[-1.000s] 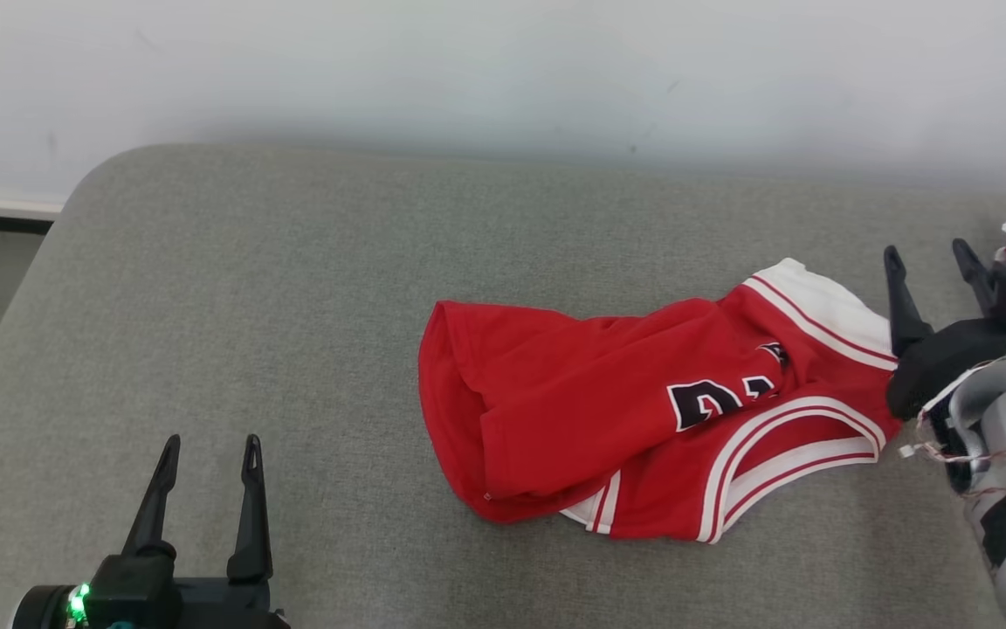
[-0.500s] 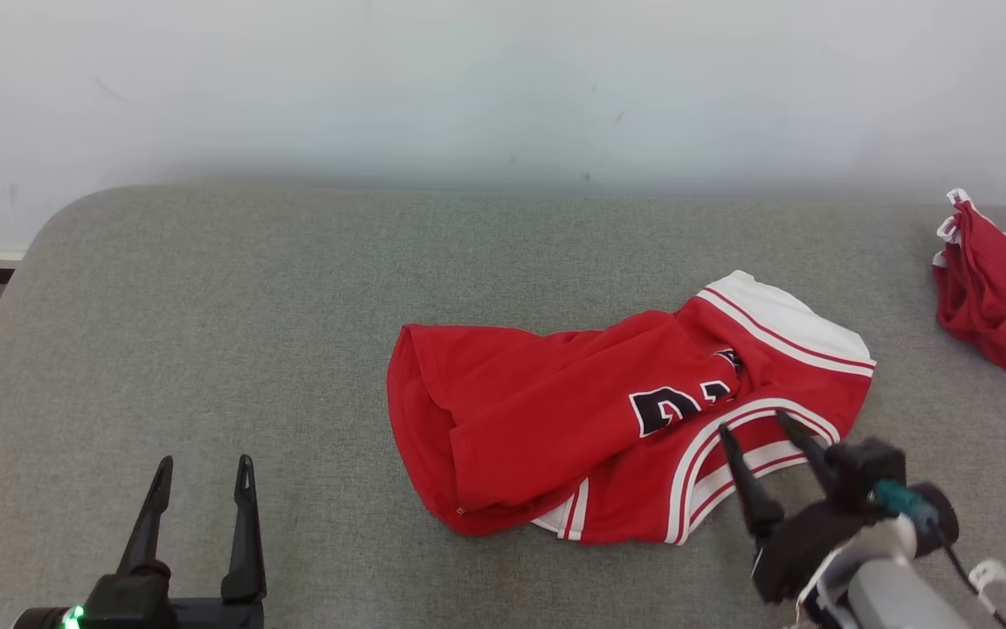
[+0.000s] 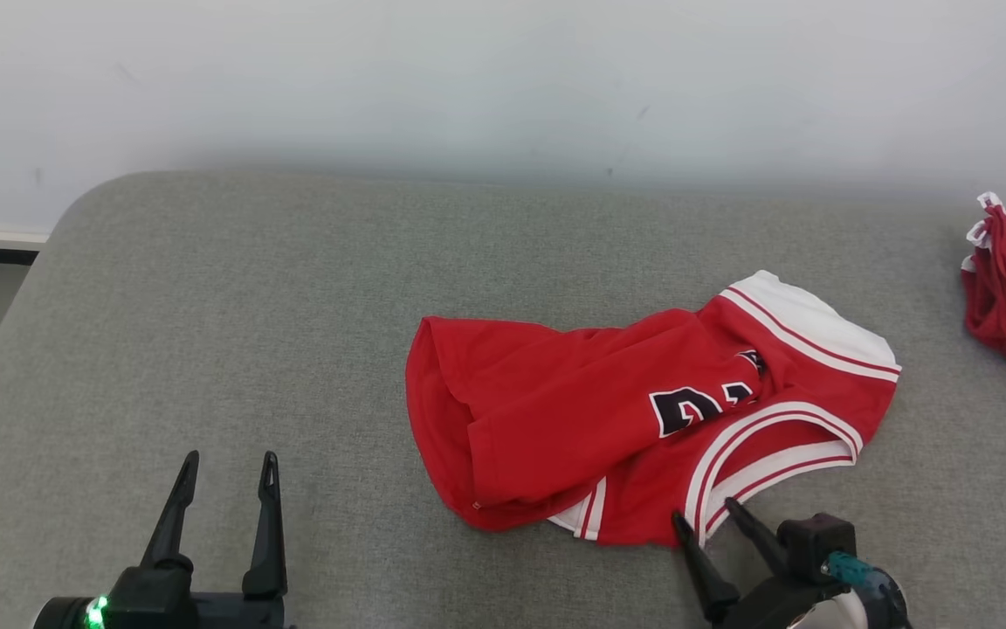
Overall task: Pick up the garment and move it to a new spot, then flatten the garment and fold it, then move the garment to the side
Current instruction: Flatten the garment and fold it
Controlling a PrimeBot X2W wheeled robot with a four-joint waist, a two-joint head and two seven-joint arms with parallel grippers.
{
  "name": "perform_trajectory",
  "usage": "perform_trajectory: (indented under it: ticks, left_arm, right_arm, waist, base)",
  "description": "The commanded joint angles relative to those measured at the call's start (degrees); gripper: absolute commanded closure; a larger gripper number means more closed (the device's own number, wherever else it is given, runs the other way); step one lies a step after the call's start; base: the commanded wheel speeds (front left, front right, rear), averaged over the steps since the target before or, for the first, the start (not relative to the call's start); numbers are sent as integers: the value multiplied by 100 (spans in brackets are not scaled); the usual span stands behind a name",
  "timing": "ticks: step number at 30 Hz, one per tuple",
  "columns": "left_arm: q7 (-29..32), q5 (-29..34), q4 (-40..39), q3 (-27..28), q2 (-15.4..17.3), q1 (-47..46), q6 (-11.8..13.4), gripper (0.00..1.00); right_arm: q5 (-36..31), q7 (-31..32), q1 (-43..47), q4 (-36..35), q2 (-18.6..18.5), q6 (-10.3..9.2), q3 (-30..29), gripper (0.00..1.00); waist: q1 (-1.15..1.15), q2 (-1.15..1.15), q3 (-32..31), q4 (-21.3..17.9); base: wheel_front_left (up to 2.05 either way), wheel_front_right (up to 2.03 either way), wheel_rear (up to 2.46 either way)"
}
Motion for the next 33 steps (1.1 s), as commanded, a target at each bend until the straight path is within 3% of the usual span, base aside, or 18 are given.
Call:
perform_trajectory:
  ticks: [1, 2, 3, 4, 8, 14, 22, 29, 30, 31, 32, 33]
  left_arm:
    - [-17, -24, 32, 1, -8, -77, -26, 0]
    - [-17, -30, 50, 3, -10, -83, -28, 0]
    - [-17, -34, 64, 1, -13, -89, -31, 0]
    - [-17, -40, 69, 1, -14, -95, -32, 0]
    - [-17, -64, 84, 33, -21, -64, -14, 0]
    - [-17, -90, 107, 51, -27, 5, -15, 0]
    - [-17, -114, 78, 56, -32, 76, -12, 0]
    - [-17, -134, 78, 30, -33, 90, -14, 0]
    - [-17, -137, 82, 40, -35, 96, -15, 0]
    - [-17, -135, 90, 49, -35, 103, -16, 0]
    - [-17, -129, 90, 47, -35, 115, -17, 0]
    - [-17, -122, 87, 45, -35, 128, -15, 0]
  right_arm:
    - [48, 19, 69, 16, 85, -15, 34, 0]
    - [75, 49, 99, 29, 127, -15, 64, 29]
    - [89, 58, 118, 36, 163, -15, 81, 76]
    - [110, 82, 129, 62, 178, -15, 91, 100]
    - [171, 16, 136, 105, 177, -15, 39, 100]
    - [190, -154, 353, -133, -111, -16, -370, 100]
    - [82, 160, 1261, -1434, -613, -16, -1100, 100]
    - [-60, 743, 2083, -2281, -695, -15, -2034, 100]
    - [-101, 838, 2154, -2340, -663, -15, -2106, 75]
    - [-119, 868, 2194, -2431, -618, -15, -2157, 13]
    - [-143, 885, 2216, -2526, -569, -16, -2213, 0]
    - [-173, 905, 2247, -2609, -537, -15, -2244, 0]
  waist:
    - [1, 0, 7, 47]
    - [1, 0, 3, 52]
    - [1, 0, 4, 49]
    - [1, 0, 4, 42]
    - [1, 0, -10, -38]
    - [1, 0, -72, -148]
    - [1, 0, -131, -306]
    - [1, 0, -174, -329]
    - [1, 0, -181, -333]
    - [1, 0, -188, -336]
    - [1, 0, -194, -337]
    - [1, 0, -199, -338]
  base:
    - [0, 0, 0]
    - [0, 0, 0]
    - [0, 0, 0]
    - [0, 0, 0]
    - [0, 0, 0]
    - [0, 0, 0]
    - [0, 0, 0]
    - [0, 0, 0]
    - [0, 0, 0]
    - [0, 0, 0]
    - [0, 0, 0]
    - [0, 0, 0]
